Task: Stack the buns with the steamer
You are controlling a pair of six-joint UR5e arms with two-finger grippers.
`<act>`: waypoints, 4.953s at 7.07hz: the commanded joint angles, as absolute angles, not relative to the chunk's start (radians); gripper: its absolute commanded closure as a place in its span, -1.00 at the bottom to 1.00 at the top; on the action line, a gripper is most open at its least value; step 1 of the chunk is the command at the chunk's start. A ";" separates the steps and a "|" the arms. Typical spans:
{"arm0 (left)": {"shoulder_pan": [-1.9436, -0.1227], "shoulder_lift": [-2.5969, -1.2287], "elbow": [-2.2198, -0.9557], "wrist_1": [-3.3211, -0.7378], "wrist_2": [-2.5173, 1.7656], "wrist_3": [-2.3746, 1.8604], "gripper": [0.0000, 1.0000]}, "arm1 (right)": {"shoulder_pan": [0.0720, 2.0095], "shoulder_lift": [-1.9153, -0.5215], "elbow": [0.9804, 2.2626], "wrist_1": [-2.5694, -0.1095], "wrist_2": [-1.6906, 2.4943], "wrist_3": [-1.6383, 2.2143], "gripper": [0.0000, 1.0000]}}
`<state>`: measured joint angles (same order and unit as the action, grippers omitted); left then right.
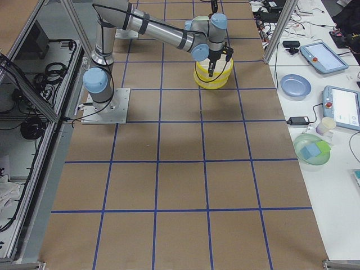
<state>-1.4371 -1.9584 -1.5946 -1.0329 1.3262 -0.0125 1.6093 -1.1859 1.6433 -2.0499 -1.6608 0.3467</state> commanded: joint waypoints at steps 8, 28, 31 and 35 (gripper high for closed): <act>-1.785 -2.035 -1.586 -0.698 0.963 -1.046 1.00 | 1.614 -1.456 1.599 -1.861 -1.554 0.325 -1.00; -1.482 -1.617 -1.516 -1.537 1.601 0.126 -1.00 | 1.606 -1.566 1.491 -1.647 -1.565 -0.089 -1.00; -1.477 -1.559 -1.535 -1.606 1.598 0.109 -1.00 | 1.608 -1.566 1.493 -1.643 -1.592 -0.100 -1.00; -1.477 -1.566 -1.540 -1.598 1.597 0.109 -1.00 | 1.609 -1.566 1.493 -1.647 -1.592 -0.097 -1.00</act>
